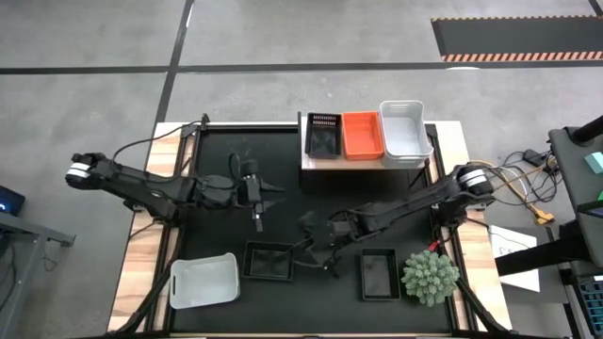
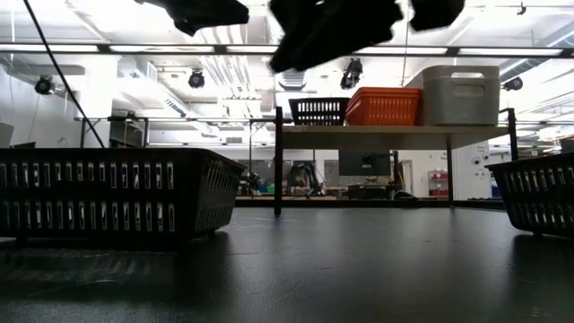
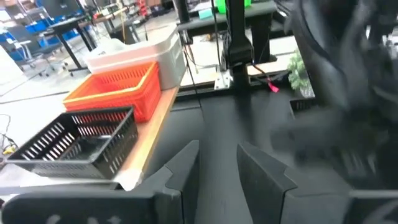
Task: Stack baskets on shelf by color
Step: Stack the left black basket on the black basket on the shelf
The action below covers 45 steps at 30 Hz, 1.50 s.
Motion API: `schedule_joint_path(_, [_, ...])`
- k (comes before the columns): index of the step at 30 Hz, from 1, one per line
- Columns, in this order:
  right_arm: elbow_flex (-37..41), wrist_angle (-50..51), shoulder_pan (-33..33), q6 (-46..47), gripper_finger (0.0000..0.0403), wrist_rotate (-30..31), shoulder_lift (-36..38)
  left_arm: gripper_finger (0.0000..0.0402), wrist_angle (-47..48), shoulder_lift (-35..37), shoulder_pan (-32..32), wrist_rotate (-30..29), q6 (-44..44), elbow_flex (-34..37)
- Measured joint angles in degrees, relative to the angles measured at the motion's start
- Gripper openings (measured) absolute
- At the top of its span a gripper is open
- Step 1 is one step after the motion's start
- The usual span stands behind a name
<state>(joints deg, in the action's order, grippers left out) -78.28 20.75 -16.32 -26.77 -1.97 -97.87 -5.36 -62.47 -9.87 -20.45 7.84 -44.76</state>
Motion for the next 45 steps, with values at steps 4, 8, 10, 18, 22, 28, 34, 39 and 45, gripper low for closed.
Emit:
schedule_joint_path(4, [-3.6,-0.1,0.4,-4.6,0.0174,0.0,-5.2,0.0091,0.5,0.7,0.0,0.0,0.0,0.1])
schedule_joint_path(8, [-7.3,0.0,1.1,-9.0,0.0182,-0.8,-10.0,0.0091,0.4,1.2,-0.1,0.0,0.0,0.1])
schedule_joint_path(10, [-8.7,0.1,1.6,-10.7,0.0182,-3.0,-12.0,0.0091,0.5,1.5,-0.1,0.0,-0.1,0.1])
schedule_joint_path(18, [-13.7,1.8,3.8,-13.0,0.0168,-12.7,-18.0,0.0091,1.9,2.4,-0.4,0.0,-0.1,0.1])
schedule_joint_path(22, [-14.3,1.9,4.4,-14.1,0.0164,-13.5,-19.5,0.0091,1.9,2.5,-0.4,0.0,0.0,0.1])
schedule_joint_path(28, [-14.3,1.5,4.7,-14.8,0.0151,-13.8,-21.1,0.0091,1.9,2.5,-0.4,0.0,0.0,0.1])
schedule_joint_path(34, [-14.2,1.1,4.7,-14.8,0.0093,-16.1,-21.6,0.0091,1.8,2.5,-0.4,0.0,0.0,0.1])
schedule_joint_path(39, [-14.4,1.9,4.7,-14.8,0.0018,-16.0,-21.2,0.0091,1.3,3.0,-0.4,-0.4,0.0,0.0])
schedule_joint_path(45, [-18.1,7.7,4.7,-10.1,0.0010,-11.2,-19.4,0.0091,1.6,4.9,-0.5,-2.1,0.0,0.2])
